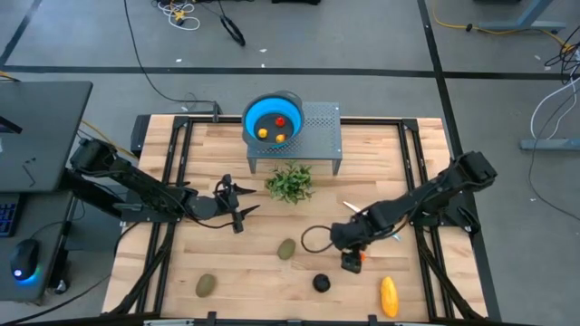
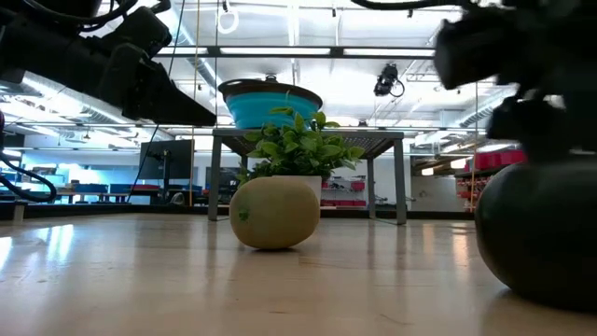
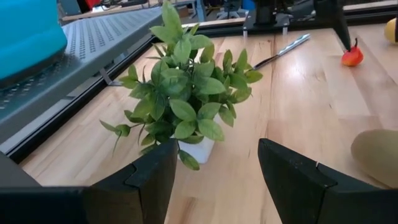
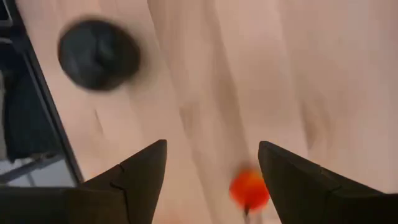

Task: Pick & Place Fruit
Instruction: Put the orange pear into the blue strainer bowl on the shelf

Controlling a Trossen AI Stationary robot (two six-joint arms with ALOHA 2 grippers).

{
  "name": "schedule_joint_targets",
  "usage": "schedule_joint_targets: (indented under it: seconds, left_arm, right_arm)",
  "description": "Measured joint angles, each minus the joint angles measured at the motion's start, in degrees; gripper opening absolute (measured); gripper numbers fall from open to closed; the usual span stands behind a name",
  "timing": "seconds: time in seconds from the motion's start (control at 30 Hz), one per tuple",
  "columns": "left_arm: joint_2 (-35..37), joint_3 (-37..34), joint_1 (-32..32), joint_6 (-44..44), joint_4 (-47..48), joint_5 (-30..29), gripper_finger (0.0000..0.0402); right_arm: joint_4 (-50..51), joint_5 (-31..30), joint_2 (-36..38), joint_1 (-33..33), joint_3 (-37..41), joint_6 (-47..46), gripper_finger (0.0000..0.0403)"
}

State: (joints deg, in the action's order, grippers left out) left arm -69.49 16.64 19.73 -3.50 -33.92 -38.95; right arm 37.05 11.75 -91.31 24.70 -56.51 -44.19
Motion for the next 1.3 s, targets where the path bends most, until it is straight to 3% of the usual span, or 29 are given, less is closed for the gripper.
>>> schedule_joint_targets:
  seconds: [0.3,0.47,0.7,1.3]
  left_arm:
    - [0.0,0.0,0.01,-0.59,0.19,0.19,0.0233]
    - [0.0,0.0,0.0,-0.11,0.0,0.16,0.0233]
    - [0.0,0.0,0.0,-0.4,0.89,0.19,0.0233]
    - [0.0,0.0,0.0,-0.9,1.01,0.17,0.0233]
  right_arm:
    - [2.94,-0.66,0.0,4.49,0.0,-6.09,0.0263]
    - [8.41,-5.4,0.02,6.18,0.02,-7.01,0.0263]
    - [8.66,-11.48,-0.26,7.84,0.02,-6.84,0.0263]
    - [7.6,-13.66,-6.78,11.77,0.02,-8.06,0.0263]
